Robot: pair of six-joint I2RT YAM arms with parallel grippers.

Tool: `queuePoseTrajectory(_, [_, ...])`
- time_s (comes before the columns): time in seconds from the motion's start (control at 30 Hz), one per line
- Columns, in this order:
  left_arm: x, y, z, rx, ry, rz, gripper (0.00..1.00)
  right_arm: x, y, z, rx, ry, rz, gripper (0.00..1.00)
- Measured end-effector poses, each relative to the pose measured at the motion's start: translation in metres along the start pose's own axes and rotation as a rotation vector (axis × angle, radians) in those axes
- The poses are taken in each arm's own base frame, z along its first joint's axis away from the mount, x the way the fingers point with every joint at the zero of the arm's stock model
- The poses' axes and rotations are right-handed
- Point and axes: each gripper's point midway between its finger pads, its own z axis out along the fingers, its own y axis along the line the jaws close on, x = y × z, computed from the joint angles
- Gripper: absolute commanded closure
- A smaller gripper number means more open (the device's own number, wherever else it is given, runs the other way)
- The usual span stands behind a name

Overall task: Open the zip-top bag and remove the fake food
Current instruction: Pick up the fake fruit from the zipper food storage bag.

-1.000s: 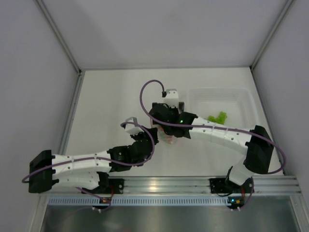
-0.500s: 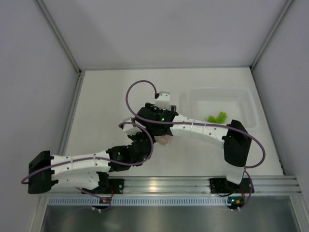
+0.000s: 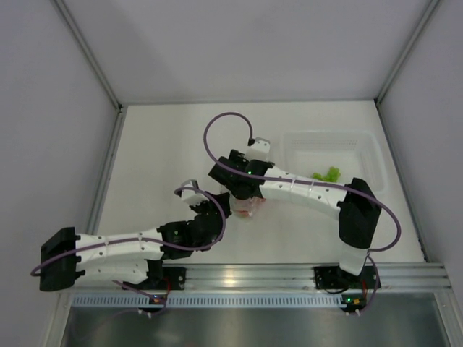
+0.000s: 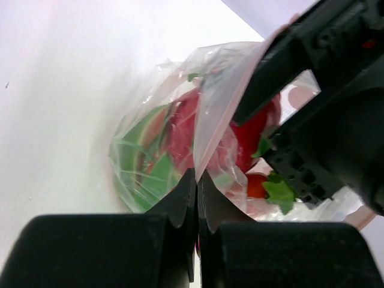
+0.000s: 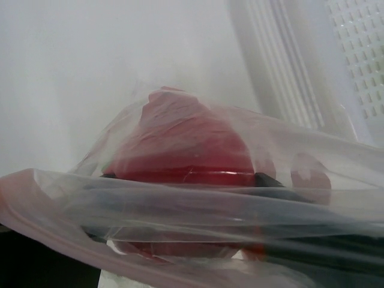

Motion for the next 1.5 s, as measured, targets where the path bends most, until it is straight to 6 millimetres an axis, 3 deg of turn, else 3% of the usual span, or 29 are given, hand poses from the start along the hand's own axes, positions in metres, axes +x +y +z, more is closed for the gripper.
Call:
queuePoseTrajectory(0.17, [0.008, 0.011, -0.001, 0.001, 0.004, -0.034, 1.00, -0.007, -0.019, -0.005, -0.001, 0.023, 0.016, 1.00])
queuePoseTrajectory(0.27, [0.009, 0.008, -0.002, 0.012, 0.009, -0.063, 1.00, -0.008, -0.022, -0.009, -0.032, 0.034, 0.020, 1.00])
queuePoseTrajectory(0.53, [0.008, 0.005, -0.003, 0.022, 0.009, -0.036, 1.00, -0.014, -0.004, -0.012, -0.179, 0.014, -0.003, 1.00])
queuePoseTrajectory(0.73, [-0.008, -0.001, -0.006, 0.041, -0.004, 0.013, 1.00, -0.017, 0.009, -0.015, -0.250, 0.001, -0.091, 1.00])
queuePoseTrajectory(0.9, [-0.040, 0.003, -0.001, 0.036, -0.047, 0.007, 1.00, -0.009, 0.030, -0.025, -0.381, 0.036, -0.215, 1.00])
queuePoseTrajectory(1.1, [-0.065, 0.010, 0.003, 0.019, -0.067, 0.021, 1.00, 0.016, 0.035, -0.028, -0.525, 0.112, -0.426, 1.00])
queuePoseTrajectory(1.3, [-0.070, 0.025, 0.014, -0.027, -0.033, 0.036, 1.00, 0.040, 0.027, -0.036, -0.707, 0.189, -0.614, 1.00])
queuePoseTrajectory(1.5, [-0.064, 0.024, 0.016, -0.018, 0.026, 0.039, 1.00, 0.045, 0.017, -0.060, -0.913, 0.135, -0.755, 1.00])
